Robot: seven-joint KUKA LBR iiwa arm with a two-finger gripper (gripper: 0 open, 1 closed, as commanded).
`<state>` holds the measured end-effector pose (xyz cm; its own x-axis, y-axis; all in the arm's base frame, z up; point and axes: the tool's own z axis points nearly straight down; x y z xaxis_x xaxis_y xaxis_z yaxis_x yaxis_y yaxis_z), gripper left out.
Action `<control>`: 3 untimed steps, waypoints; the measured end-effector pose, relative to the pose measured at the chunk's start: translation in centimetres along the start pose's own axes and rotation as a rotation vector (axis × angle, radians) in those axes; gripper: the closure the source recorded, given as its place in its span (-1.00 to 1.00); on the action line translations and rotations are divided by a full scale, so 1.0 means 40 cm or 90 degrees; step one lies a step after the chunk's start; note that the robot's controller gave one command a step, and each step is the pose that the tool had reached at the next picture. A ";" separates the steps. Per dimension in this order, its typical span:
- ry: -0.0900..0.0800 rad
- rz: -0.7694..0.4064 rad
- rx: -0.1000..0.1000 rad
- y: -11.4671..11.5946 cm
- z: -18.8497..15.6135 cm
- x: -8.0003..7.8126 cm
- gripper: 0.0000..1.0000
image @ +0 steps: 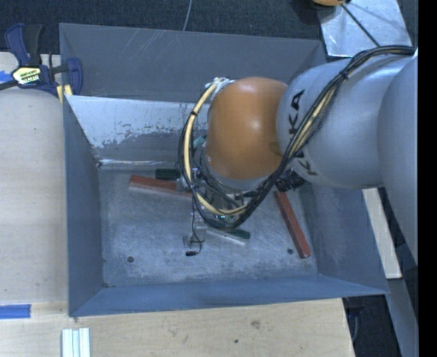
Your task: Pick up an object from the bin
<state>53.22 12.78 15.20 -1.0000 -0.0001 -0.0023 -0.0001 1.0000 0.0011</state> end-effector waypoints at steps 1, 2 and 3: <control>-0.002 -0.050 -0.001 -0.058 0.023 -0.047 -1.00; -0.003 -0.165 0.001 -0.122 0.136 -0.009 -1.00; 0.005 -0.132 0.000 -0.138 0.208 0.009 -1.00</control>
Offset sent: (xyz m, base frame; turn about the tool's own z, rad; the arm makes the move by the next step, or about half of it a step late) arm -0.0098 -0.0561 -0.0752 -0.2920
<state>52.87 7.28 6.89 -0.9784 -0.2066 0.0047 -0.2066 0.9784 0.0012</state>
